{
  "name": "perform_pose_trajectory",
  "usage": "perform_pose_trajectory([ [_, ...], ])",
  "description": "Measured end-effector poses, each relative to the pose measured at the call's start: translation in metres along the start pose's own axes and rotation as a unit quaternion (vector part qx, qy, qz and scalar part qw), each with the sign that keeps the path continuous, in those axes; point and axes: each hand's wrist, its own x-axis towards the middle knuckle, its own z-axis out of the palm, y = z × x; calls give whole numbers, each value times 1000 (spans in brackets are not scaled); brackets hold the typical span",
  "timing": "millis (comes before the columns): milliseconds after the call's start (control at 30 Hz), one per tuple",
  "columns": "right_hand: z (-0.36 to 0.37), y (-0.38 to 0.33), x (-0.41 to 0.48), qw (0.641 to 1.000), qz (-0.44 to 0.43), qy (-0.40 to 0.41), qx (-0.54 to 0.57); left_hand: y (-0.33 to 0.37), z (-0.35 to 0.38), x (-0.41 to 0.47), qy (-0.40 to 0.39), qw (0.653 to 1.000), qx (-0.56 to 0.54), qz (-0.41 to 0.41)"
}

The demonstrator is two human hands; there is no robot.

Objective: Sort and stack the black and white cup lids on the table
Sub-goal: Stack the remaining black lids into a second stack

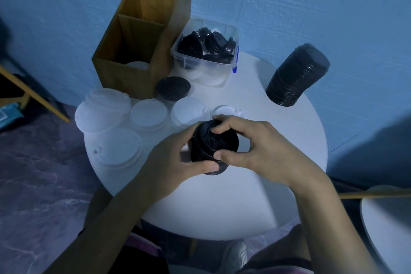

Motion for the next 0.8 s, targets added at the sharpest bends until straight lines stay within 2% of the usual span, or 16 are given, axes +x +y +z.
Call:
perform_pose_trajectory([
  [267, 1, 1, 1, 1000, -6, -15, 10, 0, 0, -1, 12, 1000, -4, -2],
  [533, 20, 6, -8, 998, 1, 59, 29, -4, 4, 0, 20, 999, 13, 22],
  [667, 31, 9, -11, 992, 3, 98, 83, -2, 3, -1, 24, 999, 15, 27],
  [800, 34, 17, -14, 978, 4, 100, 181, -4, 4, -3, 28, 999, 7, 28],
])
